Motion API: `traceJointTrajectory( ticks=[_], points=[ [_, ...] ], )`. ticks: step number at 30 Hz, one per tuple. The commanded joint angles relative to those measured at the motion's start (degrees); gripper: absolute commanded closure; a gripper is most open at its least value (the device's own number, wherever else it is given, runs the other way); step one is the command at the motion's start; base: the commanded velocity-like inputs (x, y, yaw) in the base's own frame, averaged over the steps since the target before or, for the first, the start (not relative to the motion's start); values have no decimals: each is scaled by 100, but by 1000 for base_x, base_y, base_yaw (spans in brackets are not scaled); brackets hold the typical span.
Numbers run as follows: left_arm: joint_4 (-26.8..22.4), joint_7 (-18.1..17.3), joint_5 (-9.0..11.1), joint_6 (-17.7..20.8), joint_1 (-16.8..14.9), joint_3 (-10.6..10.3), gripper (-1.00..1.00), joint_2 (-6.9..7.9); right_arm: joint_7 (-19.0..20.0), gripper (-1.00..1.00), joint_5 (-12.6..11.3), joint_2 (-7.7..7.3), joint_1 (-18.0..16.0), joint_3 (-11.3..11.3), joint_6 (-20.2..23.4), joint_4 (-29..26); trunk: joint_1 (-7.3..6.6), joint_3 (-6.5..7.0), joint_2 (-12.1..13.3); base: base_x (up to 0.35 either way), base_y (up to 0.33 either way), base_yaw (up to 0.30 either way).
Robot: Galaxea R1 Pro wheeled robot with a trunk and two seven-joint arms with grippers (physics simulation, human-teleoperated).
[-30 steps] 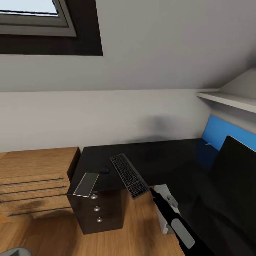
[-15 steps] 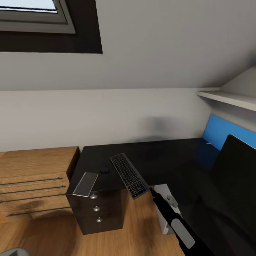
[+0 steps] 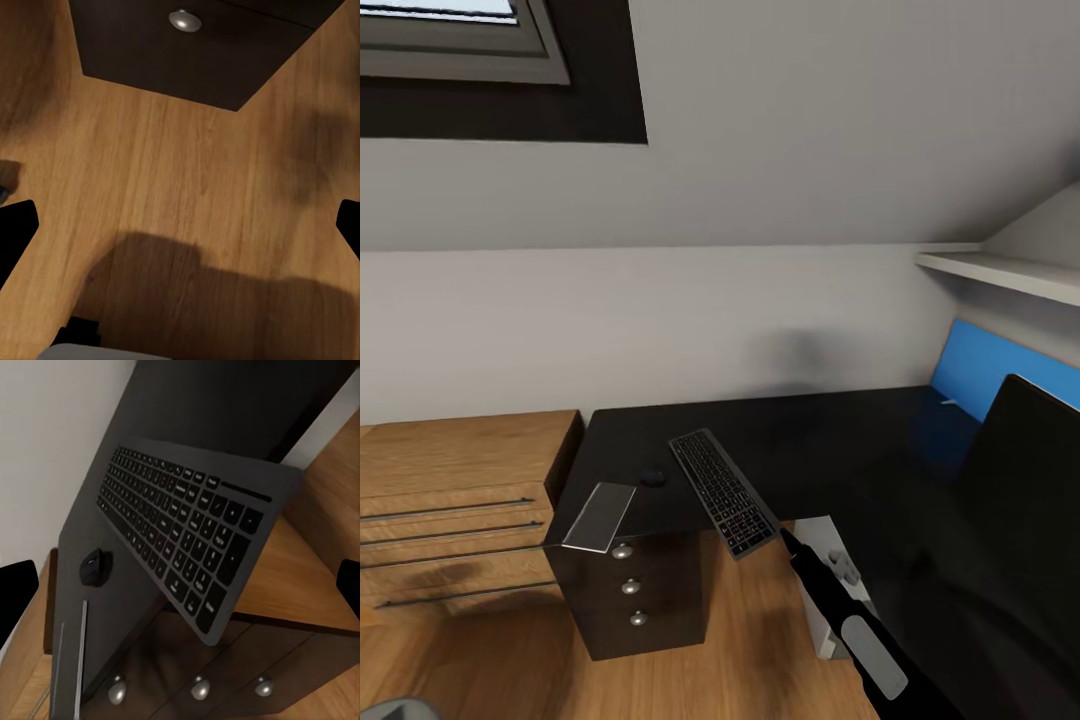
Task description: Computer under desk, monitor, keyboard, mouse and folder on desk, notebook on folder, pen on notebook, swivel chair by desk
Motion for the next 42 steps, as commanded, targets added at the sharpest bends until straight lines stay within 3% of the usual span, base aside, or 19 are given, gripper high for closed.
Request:
traceJointTrajectory(
  ticks=[1, 14, 32, 42],
  points=[
    [3, -38, 62, -7, -4, -30, -100, 0, 10, -100, -60, -6, -5, 28, -12, 1, 24, -27, -48, 0, 0, 0],
    [4, -36, 73, 31, -4, -27, -100, 7, 1, -100, -60, -4, -5, 31, -4, 44, 309, -260, -570, 0, 0, 0],
    [4, -20, 40, 30, -4, -28, -100, 9, 33, -100, -18, 31, -5, 41, -29, 562, 705, -583, -1292, 0, 0, 0],
    [4, -44, 33, 29, -4, -31, -100, 9, 659, -100, 206, 32, -5, 51, -56, 651, 924, -763, -1693, 0, 0, 0]
  ],
)
